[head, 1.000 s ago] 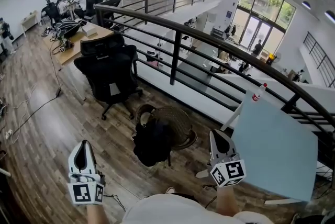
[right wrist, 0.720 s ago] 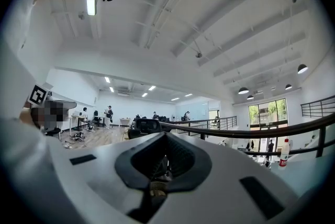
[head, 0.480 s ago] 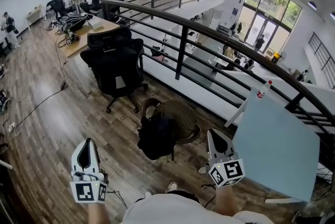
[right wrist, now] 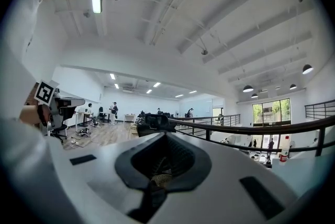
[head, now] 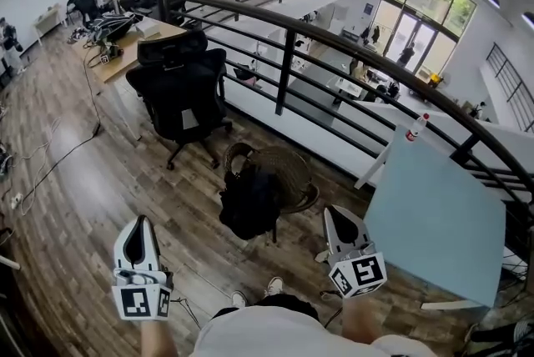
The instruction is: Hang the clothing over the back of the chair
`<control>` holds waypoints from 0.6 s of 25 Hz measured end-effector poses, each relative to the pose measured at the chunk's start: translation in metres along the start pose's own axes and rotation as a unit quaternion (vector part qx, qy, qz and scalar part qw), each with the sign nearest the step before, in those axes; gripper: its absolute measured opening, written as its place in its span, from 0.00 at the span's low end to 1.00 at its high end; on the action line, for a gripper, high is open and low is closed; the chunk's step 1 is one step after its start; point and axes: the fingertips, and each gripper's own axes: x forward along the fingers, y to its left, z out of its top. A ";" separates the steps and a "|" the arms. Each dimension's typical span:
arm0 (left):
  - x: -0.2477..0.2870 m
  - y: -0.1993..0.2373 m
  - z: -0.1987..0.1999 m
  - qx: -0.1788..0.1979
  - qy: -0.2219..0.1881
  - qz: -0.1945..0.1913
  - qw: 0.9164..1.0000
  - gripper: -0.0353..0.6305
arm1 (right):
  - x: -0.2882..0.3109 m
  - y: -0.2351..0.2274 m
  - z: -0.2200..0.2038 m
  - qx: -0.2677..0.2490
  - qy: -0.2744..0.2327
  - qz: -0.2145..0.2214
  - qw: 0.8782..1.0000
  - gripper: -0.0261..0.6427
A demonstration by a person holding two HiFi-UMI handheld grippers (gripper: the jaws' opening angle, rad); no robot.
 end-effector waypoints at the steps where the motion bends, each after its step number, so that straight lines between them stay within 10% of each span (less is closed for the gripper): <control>1: -0.003 0.000 -0.001 0.000 0.000 -0.004 1.000 0.09 | -0.004 0.004 -0.002 0.000 0.002 -0.001 1.000 0.07; 15: -0.030 0.005 -0.013 -0.010 0.003 -0.037 0.999 0.09 | -0.042 0.044 -0.014 -0.007 0.010 -0.019 1.000 0.07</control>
